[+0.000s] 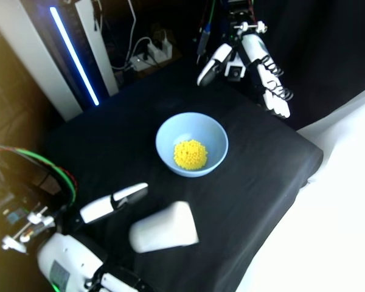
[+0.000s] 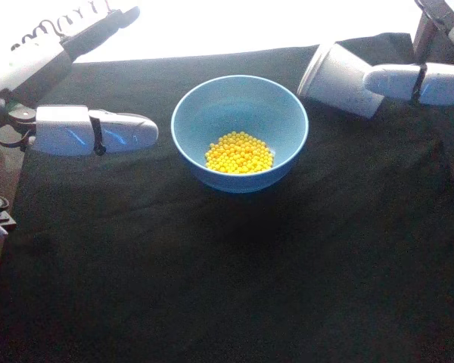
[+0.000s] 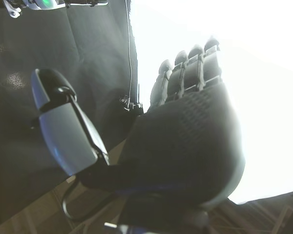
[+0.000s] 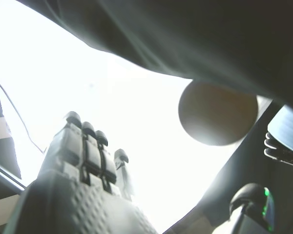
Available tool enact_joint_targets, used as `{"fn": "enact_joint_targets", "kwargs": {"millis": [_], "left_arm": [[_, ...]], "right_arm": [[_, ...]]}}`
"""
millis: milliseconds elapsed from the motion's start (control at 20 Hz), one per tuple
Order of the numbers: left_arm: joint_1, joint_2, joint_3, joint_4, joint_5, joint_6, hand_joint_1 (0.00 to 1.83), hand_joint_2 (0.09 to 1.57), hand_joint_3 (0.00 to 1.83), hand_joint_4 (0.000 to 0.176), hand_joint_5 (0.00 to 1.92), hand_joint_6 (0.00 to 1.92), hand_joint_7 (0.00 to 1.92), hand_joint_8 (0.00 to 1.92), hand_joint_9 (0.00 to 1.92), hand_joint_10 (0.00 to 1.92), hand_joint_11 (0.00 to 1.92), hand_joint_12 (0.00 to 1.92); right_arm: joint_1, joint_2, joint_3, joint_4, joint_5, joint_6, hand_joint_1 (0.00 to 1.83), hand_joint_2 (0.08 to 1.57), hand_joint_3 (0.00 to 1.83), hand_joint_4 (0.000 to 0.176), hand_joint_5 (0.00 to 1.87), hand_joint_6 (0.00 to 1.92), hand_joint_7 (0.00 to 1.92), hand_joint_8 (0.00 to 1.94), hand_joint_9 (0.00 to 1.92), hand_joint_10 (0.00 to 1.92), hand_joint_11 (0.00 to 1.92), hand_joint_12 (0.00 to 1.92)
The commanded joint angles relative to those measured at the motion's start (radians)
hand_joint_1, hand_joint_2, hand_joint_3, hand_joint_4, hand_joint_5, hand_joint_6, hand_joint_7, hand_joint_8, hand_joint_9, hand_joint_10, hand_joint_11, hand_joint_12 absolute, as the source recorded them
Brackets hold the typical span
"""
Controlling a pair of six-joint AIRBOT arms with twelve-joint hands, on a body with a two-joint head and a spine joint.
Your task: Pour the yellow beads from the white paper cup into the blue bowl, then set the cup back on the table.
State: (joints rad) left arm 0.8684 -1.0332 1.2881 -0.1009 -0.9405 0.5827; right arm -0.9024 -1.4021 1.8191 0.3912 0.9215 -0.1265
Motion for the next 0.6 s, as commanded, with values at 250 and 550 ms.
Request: {"fn": "enact_joint_targets", "kwargs": {"millis": [250, 550], "left_arm": [[-0.004, -0.005, 0.011, -0.015, -0.121, -0.012, 0.63, 0.79, 0.00, 0.007, 0.05, 0.00, 0.03, 0.00, 0.00, 0.00, 0.00, 0.00], [-0.006, 0.036, 0.004, -0.021, -0.153, -0.014, 0.57, 0.80, 0.00, 0.000, 0.02, 0.00, 0.06, 0.01, 0.04, 0.01, 0.03, 0.01]], "right_arm": [[0.005, 0.065, -0.046, -0.023, 0.142, 0.014, 0.62, 0.41, 0.00, 0.176, 0.00, 0.00, 0.00, 0.00, 0.01, 0.00, 0.03, 0.01], [0.006, 0.159, -0.134, -0.070, 0.200, 0.006, 0.56, 0.43, 0.00, 0.176, 0.00, 0.00, 0.00, 0.00, 0.00, 0.00, 0.09, 0.04]]}}
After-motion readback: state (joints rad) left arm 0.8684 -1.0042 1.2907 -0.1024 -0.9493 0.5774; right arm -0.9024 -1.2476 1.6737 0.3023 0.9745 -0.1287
